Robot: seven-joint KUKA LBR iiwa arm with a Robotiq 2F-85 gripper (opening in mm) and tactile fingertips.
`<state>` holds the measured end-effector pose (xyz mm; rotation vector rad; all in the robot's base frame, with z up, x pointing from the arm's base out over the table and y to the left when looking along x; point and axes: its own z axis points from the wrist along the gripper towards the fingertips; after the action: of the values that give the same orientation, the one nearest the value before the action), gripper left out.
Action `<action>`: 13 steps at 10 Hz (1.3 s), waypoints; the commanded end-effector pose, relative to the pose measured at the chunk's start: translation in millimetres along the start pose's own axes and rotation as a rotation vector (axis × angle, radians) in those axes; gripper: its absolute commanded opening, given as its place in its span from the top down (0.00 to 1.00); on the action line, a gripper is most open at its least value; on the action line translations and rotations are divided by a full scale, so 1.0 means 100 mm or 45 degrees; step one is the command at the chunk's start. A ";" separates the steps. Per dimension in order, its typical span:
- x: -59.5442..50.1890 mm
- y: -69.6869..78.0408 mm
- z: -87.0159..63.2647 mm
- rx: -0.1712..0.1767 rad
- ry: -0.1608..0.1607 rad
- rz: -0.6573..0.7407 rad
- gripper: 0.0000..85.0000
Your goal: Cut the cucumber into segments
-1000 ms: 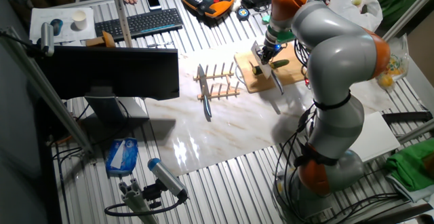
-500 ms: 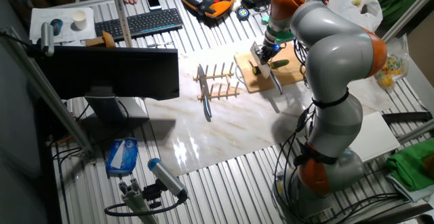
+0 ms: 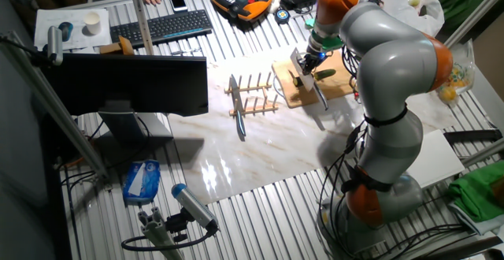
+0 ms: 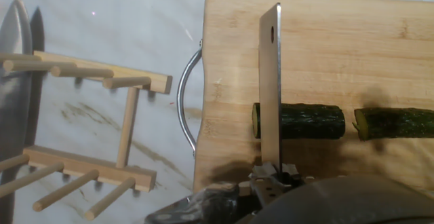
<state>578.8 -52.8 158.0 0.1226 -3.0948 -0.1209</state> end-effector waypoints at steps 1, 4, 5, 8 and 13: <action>0.00 0.00 0.00 0.008 -0.004 0.000 0.99; 0.00 0.00 0.00 0.001 -0.018 0.027 0.99; 0.00 0.00 0.00 0.001 -0.017 0.045 0.99; 0.00 0.00 0.00 -0.034 -0.020 0.042 0.99; 0.00 0.00 0.00 -0.019 -0.008 0.040 0.99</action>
<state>578.8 -52.8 158.0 0.0703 -3.0994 -0.1447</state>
